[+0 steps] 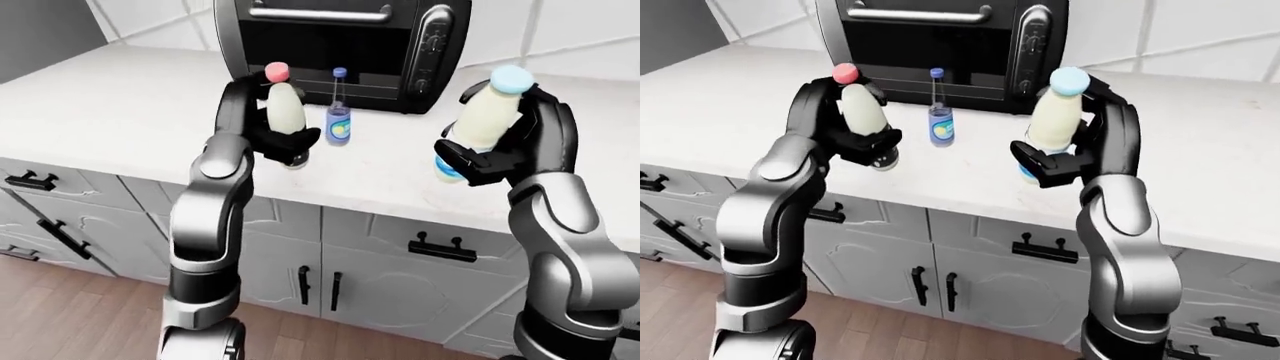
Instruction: Move the drinks to the dining counter.
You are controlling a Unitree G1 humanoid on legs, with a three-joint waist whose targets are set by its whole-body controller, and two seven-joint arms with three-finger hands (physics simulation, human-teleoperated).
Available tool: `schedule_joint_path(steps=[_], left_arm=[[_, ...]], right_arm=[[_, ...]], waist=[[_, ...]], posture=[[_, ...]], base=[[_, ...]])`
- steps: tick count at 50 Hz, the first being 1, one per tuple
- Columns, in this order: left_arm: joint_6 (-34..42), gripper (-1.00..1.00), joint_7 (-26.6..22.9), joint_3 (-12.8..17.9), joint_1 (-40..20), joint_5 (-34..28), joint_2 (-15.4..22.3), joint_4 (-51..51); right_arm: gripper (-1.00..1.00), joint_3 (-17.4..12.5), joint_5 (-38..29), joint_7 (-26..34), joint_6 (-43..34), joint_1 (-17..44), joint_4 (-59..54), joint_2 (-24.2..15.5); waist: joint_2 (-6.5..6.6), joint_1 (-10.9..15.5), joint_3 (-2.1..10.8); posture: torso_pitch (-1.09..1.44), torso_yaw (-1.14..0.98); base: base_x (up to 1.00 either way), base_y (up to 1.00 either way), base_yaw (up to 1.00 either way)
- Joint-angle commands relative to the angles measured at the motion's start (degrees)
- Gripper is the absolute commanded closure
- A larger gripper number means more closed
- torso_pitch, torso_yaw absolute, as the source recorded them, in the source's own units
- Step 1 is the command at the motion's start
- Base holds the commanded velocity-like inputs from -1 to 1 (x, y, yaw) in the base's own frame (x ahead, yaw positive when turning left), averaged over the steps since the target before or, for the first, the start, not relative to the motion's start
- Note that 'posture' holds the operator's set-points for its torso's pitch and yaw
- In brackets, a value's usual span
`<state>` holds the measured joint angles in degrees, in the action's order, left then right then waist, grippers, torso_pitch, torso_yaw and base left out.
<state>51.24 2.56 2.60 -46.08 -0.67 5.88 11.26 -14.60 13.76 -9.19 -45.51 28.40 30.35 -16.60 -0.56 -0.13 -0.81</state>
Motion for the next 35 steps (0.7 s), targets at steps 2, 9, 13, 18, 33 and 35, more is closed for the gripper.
schedule_joint_path(steps=[2,9,13,18,33,35], left_arm=[[-0.77,1.0,0.37,0.99,-2.04,0.12,0.8,2.6],[-0.45,1.0,0.96,1.06,-1.47,0.95,0.88,3.7],[-1.29,1.0,1.15,1.08,-0.71,1.17,0.8,3.34],[-1.33,1.0,1.61,1.26,-0.84,1.49,0.84,3.41],[-1.87,1.0,1.72,1.21,-0.38,1.76,0.81,3.46],[-1.99,1.0,1.77,1.19,-0.26,1.86,0.79,3.43]], right_arm=[[1.0,0.25,-0.35,0.14,2.71,1.7,2.19,0.02],[1.0,0.33,-0.1,0.76,2.11,1.39,3.16,0.62],[1.0,0.76,-0.21,1.26,3.28,0.84,2.64,1.14],[1.0,1.15,-0.33,1.41,3.15,0.56,3.08,1.59],[1.0,1.25,-0.7,2.14,3.34,0.09,3.74,1.92],[1.0,1.24,-0.79,2.28,3.61,0.0,3.59,1.91]], waist=[[-2.06,0.31,2.01],[-2.23,0.8,1.09],[4.13,2.54,-0.49],[3.16,4.17,0.69],[-4.18,2.17,-0.36],[-2.44,1.76,-0.87]], posture=[[0.0,0.0],[0.0,0.0],[0.0,0.0],[0.0,0.0],[0.0,0.0],[0.0,0.0]], base=[[-0.37,0.26,0.0],[-0.47,0.54,0.0],[-0.33,0.5,0.5],[-0.15,0.0,1.0],[-0.04,0.0,1.0],[0.0,0.0,1.0]])
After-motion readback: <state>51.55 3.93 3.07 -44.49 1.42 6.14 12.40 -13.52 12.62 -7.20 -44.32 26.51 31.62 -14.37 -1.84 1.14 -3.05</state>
